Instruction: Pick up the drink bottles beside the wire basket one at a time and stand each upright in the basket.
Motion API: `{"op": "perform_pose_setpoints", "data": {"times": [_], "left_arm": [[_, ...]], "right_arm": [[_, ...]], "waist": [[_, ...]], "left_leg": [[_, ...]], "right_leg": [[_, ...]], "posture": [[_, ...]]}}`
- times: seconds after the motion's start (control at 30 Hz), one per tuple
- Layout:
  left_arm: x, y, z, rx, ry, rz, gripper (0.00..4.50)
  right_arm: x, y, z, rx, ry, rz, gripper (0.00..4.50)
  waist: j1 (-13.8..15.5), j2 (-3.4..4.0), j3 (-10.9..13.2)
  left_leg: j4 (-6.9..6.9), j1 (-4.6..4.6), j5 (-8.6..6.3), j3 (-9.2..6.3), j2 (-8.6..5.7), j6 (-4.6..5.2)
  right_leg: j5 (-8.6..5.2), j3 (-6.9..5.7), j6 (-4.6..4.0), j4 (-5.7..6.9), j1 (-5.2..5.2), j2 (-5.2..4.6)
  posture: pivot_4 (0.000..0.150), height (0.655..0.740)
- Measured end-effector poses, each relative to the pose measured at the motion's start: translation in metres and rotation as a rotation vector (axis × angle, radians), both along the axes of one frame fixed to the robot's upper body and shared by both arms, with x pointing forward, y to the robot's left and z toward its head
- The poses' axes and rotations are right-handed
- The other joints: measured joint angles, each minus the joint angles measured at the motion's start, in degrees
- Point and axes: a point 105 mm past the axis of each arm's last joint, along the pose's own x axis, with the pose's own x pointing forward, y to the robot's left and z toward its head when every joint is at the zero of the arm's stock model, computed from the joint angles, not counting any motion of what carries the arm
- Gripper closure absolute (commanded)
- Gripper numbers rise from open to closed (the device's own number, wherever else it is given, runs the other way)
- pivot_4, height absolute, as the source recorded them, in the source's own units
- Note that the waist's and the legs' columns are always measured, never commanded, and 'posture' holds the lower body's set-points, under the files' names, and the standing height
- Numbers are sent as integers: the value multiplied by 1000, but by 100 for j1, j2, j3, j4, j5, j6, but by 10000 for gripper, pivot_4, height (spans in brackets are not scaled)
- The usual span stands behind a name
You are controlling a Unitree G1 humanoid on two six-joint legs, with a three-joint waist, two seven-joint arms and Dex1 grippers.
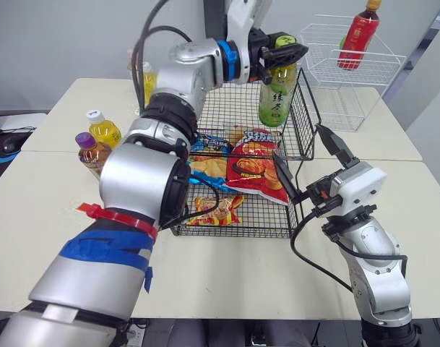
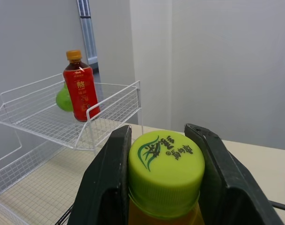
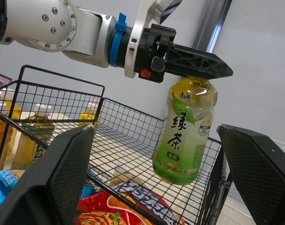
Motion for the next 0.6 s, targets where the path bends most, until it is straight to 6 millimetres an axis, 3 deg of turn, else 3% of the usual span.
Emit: {"op": "perform_pose_setpoints", "data": {"times": [0.07,0.4,0.6], "left_arm": [[1,0,-1,-10,8,9,31088],[0,4,2,-37,13,-12,1443],[0,23,9,-35,3,-19,372]], "right_arm": [[0,0,0,-5,0,-5,0],[1,1,-1,-12,4,-4,0],[0,3,1,-23,1,24,0]], "waist": [[-17,0,0],[-38,0,0],[-61,0,0]], "left_leg": [[1,0,0,0,0,0],[9,4,0,1,0,-1],[14,11,1,3,0,-1]], "right_leg": [[0,0,0,3,0,0],[0,2,0,15,2,0],[0,6,0,33,1,0]], "posture": [[1500,7400],[1500,7400],[1500,7400]]}}
